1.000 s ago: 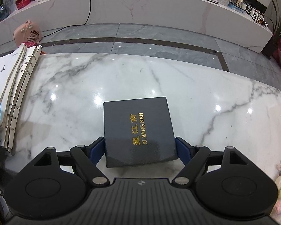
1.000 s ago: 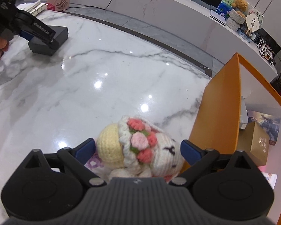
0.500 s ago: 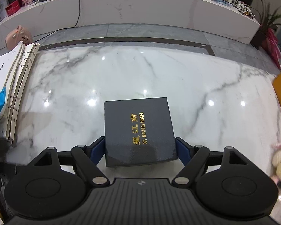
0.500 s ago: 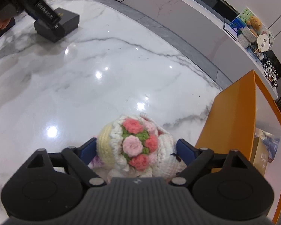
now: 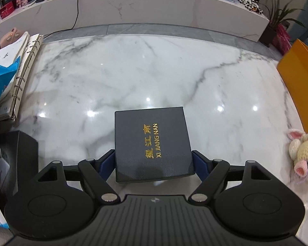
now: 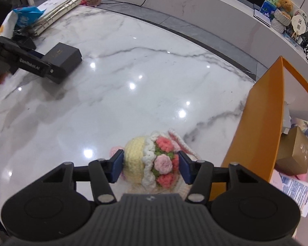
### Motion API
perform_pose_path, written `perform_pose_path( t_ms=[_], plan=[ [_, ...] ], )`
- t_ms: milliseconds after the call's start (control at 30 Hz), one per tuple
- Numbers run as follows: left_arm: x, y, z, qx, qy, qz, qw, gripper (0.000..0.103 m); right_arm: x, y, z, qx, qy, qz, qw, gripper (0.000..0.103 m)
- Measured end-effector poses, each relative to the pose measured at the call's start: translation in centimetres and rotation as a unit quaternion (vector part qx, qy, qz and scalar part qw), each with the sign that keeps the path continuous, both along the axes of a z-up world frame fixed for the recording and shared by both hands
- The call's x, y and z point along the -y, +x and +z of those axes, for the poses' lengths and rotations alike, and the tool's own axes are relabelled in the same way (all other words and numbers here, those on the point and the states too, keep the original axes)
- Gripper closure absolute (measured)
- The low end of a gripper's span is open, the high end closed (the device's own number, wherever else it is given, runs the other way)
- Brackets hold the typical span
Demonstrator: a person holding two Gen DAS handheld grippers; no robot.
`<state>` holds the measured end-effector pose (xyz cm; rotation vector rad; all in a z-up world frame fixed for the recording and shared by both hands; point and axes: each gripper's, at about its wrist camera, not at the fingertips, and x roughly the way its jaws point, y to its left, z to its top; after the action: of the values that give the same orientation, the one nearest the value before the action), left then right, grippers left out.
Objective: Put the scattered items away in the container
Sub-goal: 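Lift and carry the navy box and bunny over the orange box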
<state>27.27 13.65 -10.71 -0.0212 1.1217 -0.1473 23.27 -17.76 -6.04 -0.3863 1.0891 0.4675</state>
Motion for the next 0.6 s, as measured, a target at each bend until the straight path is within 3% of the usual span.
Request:
perform_pose_path(
  t_ms=[367, 600],
  plan=[
    [0.5, -1.9, 1.2, 0.004, 0.003, -0.017, 0.9998, 0.013, 0.0, -1.6, 1.5, 0.012, 0.001, 0.009, 1.000, 0.045],
    [1.2, -2.2, 4.2, 0.022, 0.017, -0.023, 0.9994, 0.013, 0.3, -2.1, 4.1, 0.034, 0.008, 0.015, 0.999, 0.045]
  ],
)
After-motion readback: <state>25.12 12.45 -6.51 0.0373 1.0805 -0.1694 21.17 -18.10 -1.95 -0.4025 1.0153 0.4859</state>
